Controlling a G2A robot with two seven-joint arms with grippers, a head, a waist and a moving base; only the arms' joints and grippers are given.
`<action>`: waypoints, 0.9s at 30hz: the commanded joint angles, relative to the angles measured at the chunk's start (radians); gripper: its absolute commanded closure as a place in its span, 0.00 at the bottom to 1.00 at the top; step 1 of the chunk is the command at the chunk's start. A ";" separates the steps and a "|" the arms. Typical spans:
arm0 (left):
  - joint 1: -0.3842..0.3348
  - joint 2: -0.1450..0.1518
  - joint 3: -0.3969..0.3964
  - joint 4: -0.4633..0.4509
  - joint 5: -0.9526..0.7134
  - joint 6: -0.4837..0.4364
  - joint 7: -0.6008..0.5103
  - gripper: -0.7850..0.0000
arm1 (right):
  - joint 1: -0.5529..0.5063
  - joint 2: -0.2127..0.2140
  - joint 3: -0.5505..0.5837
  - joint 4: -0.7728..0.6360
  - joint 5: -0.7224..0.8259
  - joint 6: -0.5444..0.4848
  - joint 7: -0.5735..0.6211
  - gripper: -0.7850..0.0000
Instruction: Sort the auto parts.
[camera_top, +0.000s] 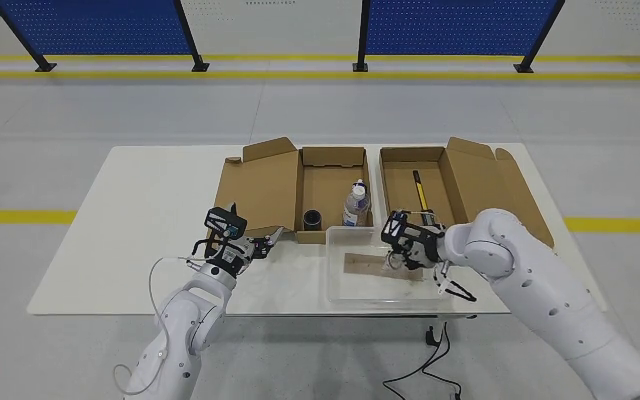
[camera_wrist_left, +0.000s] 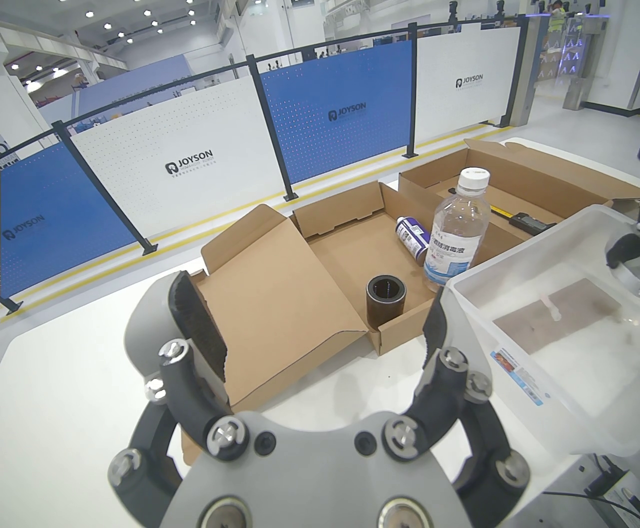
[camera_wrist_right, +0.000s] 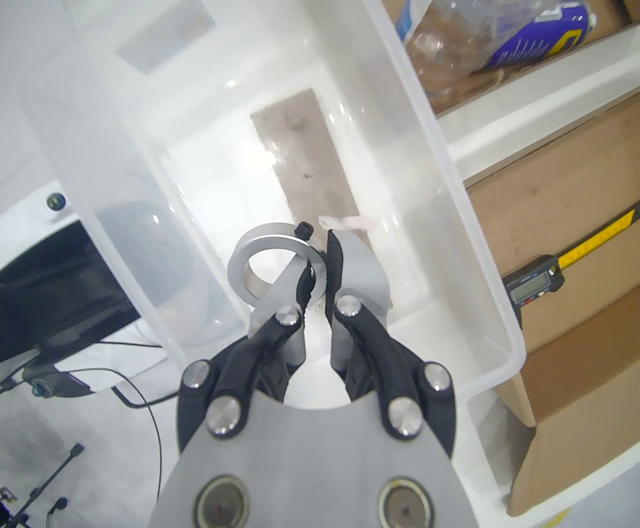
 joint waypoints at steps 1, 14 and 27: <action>0.000 0.000 0.000 0.000 0.000 0.000 0.000 0.00 | -0.025 0.008 0.031 -0.010 0.048 -0.009 -0.018 1.00; 0.000 0.000 0.000 0.000 0.000 0.000 0.000 0.00 | -0.101 0.031 0.114 -0.058 0.161 -0.016 -0.046 1.00; 0.000 0.000 0.000 0.000 0.000 0.000 0.000 0.00 | -0.127 0.036 0.159 -0.093 0.106 0.030 -0.126 1.00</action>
